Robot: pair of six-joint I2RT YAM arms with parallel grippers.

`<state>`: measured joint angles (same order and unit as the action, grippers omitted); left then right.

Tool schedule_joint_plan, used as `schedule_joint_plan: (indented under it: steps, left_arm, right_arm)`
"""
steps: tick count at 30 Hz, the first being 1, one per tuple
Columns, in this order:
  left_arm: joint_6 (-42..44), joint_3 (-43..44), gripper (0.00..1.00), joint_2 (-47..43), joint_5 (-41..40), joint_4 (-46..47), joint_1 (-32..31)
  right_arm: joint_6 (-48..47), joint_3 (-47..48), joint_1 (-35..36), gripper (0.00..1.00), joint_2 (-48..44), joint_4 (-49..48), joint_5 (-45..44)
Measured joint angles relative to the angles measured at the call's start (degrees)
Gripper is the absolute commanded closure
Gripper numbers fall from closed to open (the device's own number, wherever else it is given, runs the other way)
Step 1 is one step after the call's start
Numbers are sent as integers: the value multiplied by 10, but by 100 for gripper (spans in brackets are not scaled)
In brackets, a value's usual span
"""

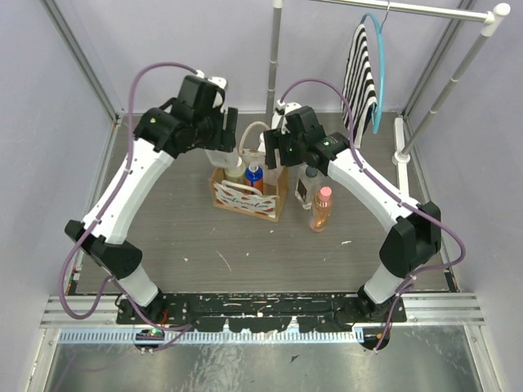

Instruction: Take the personal care products out of the canvas bag

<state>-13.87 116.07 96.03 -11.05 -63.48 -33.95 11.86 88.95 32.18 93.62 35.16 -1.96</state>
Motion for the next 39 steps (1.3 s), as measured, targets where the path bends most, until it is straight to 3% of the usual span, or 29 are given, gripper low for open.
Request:
schedule_joint_plan:
  steps: [4,12,15,22,27,32,36,39]
  left_arm:
    - [8,58,53,-20,-53,-13,1]
    - [18,45,54,-78,-115,-48,20]
    - [17,-5,54,-101,-118,-40,33]
    - [-3,-228,54,-141,-102,17,55]
    - [-27,-321,55,-145,-87,53,61]
    - [-44,-367,55,-159,-83,93,62]
    - [-58,-397,58,-168,-78,130,62]
    - [-73,-431,58,-173,-74,157,62]
  right_arm:
    - [-8,14,6,17,27,-5,27]
    - [-24,66,47,17,86,-5,45]
    - [-28,77,61,17,109,-4,43]
    - [-35,83,81,17,162,0,1]
    - [-38,83,81,17,191,0,-24]
    - [-40,64,81,30,196,-21,-40]
    - [-41,56,82,34,196,-43,-45]
    - [-43,52,83,46,196,-54,-45]
